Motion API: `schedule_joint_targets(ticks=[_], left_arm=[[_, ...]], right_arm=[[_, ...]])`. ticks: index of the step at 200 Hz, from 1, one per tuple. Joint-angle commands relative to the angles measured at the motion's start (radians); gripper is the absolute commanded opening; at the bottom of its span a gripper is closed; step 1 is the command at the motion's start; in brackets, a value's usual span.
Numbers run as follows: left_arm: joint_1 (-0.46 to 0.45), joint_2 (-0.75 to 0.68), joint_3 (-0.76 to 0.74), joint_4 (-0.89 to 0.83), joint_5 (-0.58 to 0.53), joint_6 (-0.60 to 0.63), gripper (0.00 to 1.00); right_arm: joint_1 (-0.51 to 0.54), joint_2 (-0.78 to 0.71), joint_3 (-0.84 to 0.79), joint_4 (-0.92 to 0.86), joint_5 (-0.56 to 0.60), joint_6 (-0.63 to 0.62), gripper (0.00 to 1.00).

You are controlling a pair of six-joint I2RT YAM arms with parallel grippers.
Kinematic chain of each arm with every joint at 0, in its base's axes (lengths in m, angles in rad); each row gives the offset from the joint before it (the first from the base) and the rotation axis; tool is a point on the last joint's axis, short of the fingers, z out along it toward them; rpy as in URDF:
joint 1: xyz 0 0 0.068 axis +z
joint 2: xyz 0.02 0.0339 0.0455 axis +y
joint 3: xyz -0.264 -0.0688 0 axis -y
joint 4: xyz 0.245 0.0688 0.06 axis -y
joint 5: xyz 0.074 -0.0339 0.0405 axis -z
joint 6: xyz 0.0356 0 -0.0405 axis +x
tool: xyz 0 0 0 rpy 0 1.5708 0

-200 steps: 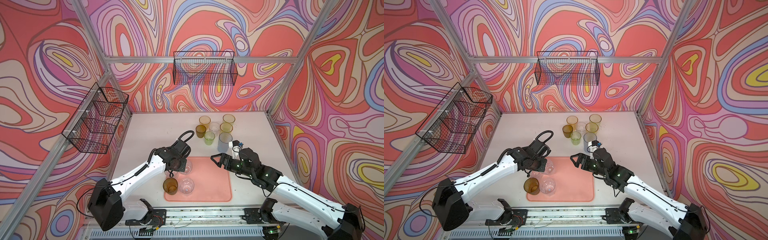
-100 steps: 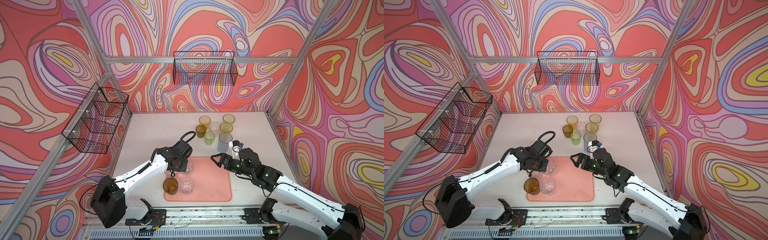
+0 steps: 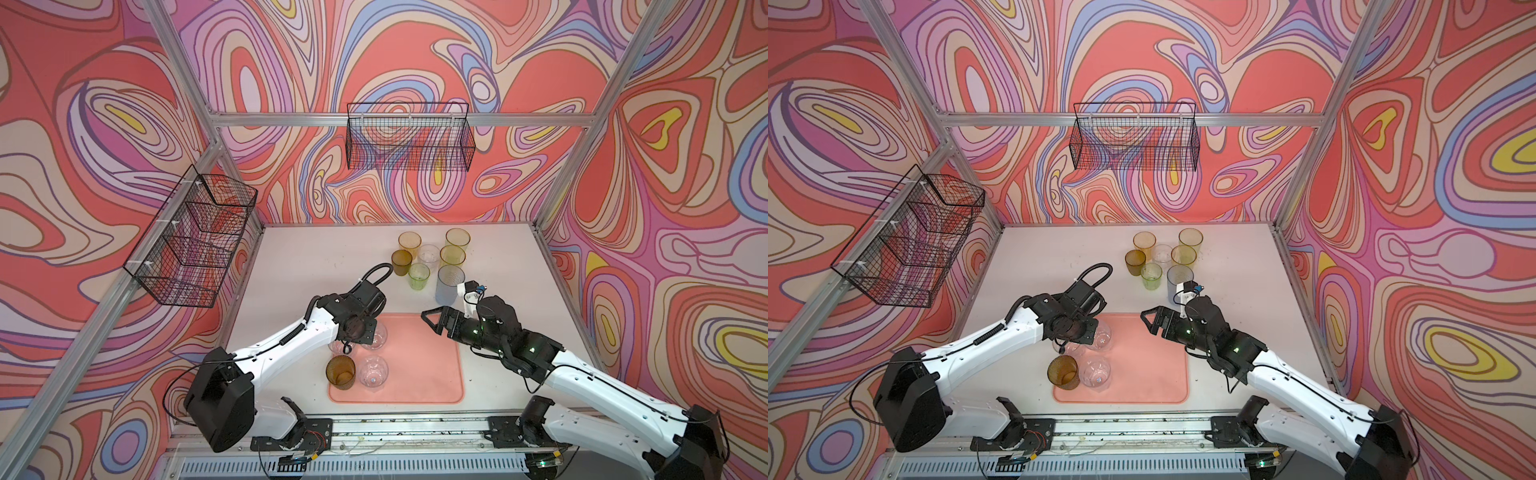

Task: Place the glasses into the tray
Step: 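Lower the clear glass onto the tray beside the other clear glasses, then open the left gripper and release the clear glass on the tray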

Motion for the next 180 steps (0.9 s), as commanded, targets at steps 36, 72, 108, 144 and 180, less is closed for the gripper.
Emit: schedule_joint_targets(ticks=[36,72,108,144,180], left_arm=[[-0.010,0.026,0.024,-0.014,-0.001,0.008,0.00],[-0.011,0.050,0.050,-0.019,0.009,0.019,0.00],[-0.013,0.056,0.058,-0.020,0.007,0.021,0.00],[-0.014,0.059,0.055,-0.025,0.001,0.024,0.03],[-0.014,0.068,0.056,-0.027,-0.006,0.023,0.11]], right_arm=[[-0.006,-0.002,-0.016,-0.017,0.018,0.001,0.98],[-0.006,-0.002,-0.014,-0.025,0.024,-0.001,0.98],[-0.006,-0.001,-0.010,-0.033,0.028,-0.004,0.98],[-0.006,0.004,-0.007,-0.037,0.033,-0.007,0.98],[-0.006,0.023,-0.002,-0.038,0.032,-0.011,0.98]])
